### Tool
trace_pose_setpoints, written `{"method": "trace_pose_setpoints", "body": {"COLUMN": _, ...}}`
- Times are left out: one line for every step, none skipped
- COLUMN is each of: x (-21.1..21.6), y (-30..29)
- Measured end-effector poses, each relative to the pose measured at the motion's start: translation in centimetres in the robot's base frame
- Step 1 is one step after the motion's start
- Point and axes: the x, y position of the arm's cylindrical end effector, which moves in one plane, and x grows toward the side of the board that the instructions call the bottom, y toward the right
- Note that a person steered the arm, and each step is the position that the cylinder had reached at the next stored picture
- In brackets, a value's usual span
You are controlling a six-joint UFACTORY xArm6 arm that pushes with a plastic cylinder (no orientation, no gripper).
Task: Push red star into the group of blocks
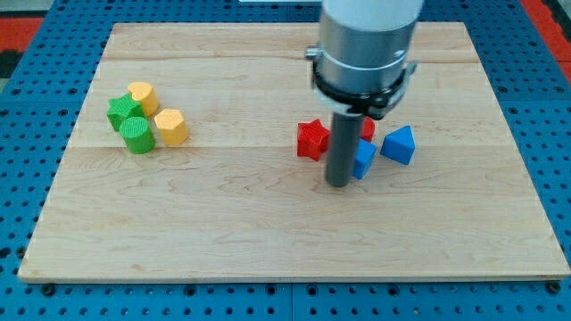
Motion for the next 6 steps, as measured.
{"method": "trace_pose_setpoints", "body": {"x": 0.1, "y": -7.2}}
{"method": "trace_pose_setpoints", "body": {"x": -4.7, "y": -9.0}}
{"method": "trace_pose_setpoints", "body": {"x": -7.5, "y": -4.6}}
{"method": "trace_pose_setpoints", "body": {"x": -7.3, "y": 2.0}}
{"method": "trace_pose_setpoints", "body": {"x": -6.5, "y": -3.2}}
{"method": "trace_pose_setpoints", "body": {"x": -6.8, "y": -5.7}}
